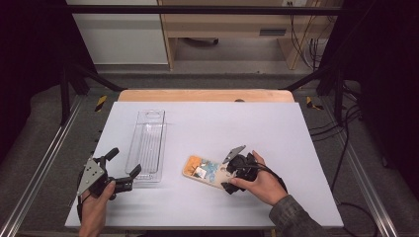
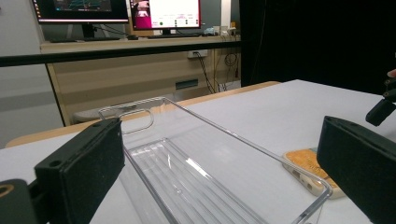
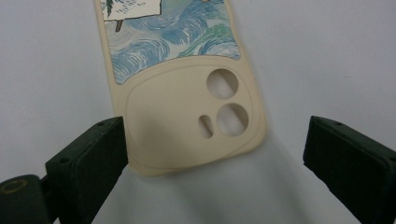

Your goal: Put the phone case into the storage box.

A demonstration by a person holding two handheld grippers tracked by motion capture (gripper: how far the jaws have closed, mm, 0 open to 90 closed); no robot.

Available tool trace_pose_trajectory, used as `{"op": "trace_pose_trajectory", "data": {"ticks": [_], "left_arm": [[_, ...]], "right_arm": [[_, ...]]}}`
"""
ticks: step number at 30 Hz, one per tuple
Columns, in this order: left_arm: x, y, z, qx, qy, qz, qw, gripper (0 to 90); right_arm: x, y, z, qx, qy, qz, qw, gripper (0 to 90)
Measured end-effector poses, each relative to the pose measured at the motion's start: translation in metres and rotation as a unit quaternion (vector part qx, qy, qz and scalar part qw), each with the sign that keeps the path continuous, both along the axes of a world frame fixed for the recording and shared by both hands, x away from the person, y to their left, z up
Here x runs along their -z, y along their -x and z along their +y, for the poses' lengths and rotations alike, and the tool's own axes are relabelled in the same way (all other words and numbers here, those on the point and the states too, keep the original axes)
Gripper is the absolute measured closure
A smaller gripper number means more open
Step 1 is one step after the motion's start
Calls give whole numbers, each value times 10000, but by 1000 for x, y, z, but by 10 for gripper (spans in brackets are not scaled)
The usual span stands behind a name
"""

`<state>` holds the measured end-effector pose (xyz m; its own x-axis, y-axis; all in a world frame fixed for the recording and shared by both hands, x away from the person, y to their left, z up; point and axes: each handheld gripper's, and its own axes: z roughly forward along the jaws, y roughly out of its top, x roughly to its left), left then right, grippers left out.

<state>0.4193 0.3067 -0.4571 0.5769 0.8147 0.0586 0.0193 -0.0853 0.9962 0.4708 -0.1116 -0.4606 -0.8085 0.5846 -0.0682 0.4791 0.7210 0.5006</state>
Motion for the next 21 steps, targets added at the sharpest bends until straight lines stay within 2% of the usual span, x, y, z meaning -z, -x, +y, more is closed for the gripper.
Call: {"op": "trace_pose_trajectory", "data": {"ticks": [13, 21], "left_arm": [[0, 0, 0, -5, 7, 1, 10000, 6], [0, 0, 0, -2, -1, 5, 10000, 6]], "right_arm": [[4, -4, 1, 15, -20, 90, 10000, 59], [5, -4, 5, -117, -69, 155, 9998, 65]]}}
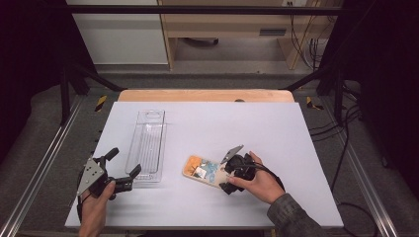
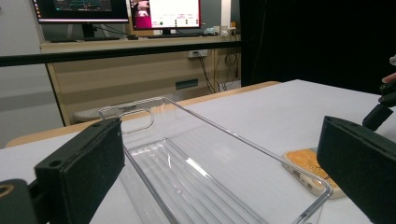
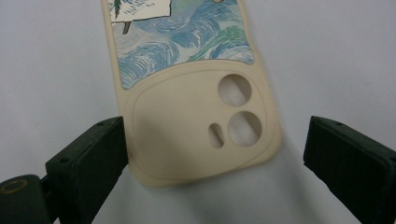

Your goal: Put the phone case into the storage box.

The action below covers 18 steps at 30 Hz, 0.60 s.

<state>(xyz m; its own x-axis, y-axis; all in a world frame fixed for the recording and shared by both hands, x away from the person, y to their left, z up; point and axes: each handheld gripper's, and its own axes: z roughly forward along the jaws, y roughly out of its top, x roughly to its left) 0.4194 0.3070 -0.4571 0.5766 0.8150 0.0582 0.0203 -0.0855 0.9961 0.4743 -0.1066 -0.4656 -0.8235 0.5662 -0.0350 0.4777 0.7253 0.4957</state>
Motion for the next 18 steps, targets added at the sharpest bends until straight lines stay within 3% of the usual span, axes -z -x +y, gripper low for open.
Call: {"op": "trace_pose_trajectory", "data": {"ticks": [18], "left_arm": [[0, 0, 0, 14, -1, 7, 10000, 7]], "right_arm": [[8, -5, 7, -134, -6, 174, 9998, 57]]}}
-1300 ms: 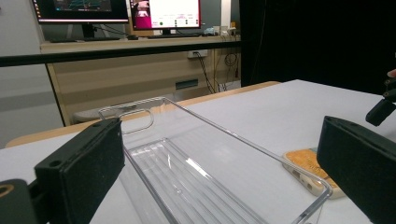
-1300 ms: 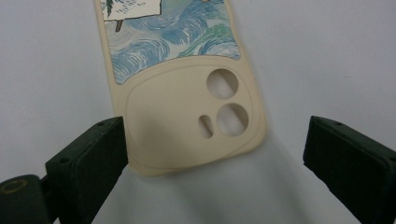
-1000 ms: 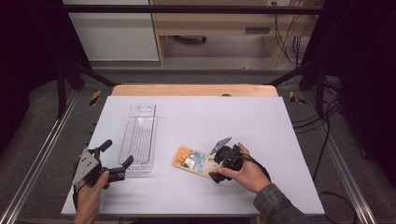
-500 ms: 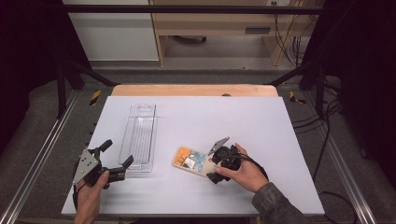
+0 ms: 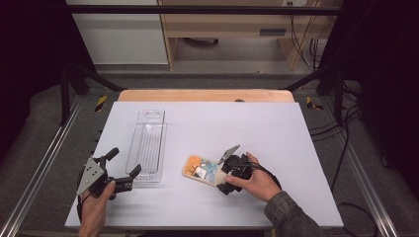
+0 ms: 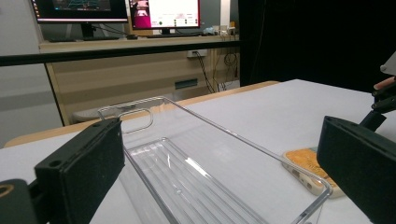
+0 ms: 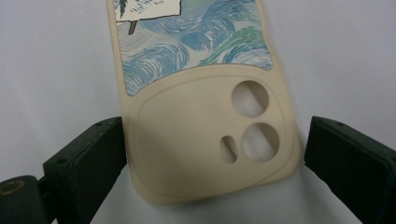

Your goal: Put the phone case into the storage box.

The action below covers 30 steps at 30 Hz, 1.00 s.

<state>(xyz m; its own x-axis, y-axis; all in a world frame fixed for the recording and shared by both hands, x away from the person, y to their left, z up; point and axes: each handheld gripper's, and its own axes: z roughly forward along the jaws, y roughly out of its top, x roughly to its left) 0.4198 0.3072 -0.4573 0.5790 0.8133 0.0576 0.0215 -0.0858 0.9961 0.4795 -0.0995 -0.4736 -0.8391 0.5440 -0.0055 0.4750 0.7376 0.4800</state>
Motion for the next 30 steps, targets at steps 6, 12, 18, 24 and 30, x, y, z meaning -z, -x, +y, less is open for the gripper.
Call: {"op": "trace_pose_trajectory", "data": {"ticks": [6, 12, 18, 24, 30], "left_arm": [[0, 0, 0, 1, -3, -2, 10000, 7], [0, 0, 0, 7, -16, 2, 10000, 7], [0, 0, 0, 7, -21, -2, 10000, 6], [0, 0, 0, 8, -23, -9, 10000, 6], [0, 0, 0, 9, -25, -8, 10000, 7]], "right_arm": [[2, -1, 2, -32, -8, 55, 10000, 57], [4, -2, 4, -66, 47, 76, 9999, 55], [4, -3, 5, -58, 7, 122, 9999, 49], [5, -4, 4, -100, 5, 136, 9999, 45], [5, -4, 4, -103, 7, 144, 9998, 39]]}}
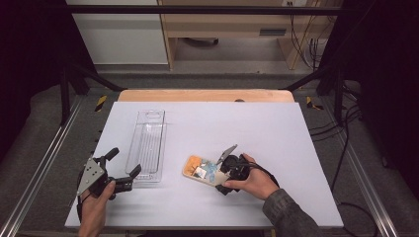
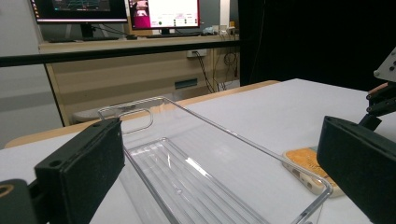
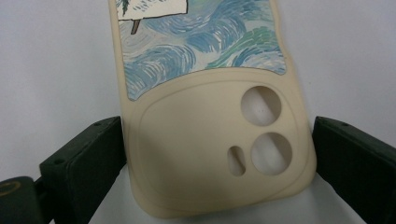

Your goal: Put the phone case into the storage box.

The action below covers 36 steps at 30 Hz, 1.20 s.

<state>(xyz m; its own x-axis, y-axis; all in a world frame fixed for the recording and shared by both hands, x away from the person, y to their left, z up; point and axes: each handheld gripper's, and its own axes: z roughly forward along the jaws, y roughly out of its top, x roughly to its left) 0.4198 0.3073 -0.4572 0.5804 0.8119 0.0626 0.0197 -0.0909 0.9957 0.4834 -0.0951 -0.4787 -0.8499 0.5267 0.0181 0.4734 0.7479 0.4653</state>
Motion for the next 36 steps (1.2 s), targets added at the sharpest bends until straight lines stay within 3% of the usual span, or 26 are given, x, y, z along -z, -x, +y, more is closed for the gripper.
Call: {"op": "trace_pose_trajectory", "data": {"ticks": [24, 36], "left_arm": [[0, 0, 0, -5, 0, -4, 10000, 6], [-1, 0, 0, -7, -8, -18, 10000, 6]], "right_arm": [[-4, 1, 0, -129, 99, -25, 9999, 113], [-9, 0, -5, 64, -53, -4, 10000, 123]]}}
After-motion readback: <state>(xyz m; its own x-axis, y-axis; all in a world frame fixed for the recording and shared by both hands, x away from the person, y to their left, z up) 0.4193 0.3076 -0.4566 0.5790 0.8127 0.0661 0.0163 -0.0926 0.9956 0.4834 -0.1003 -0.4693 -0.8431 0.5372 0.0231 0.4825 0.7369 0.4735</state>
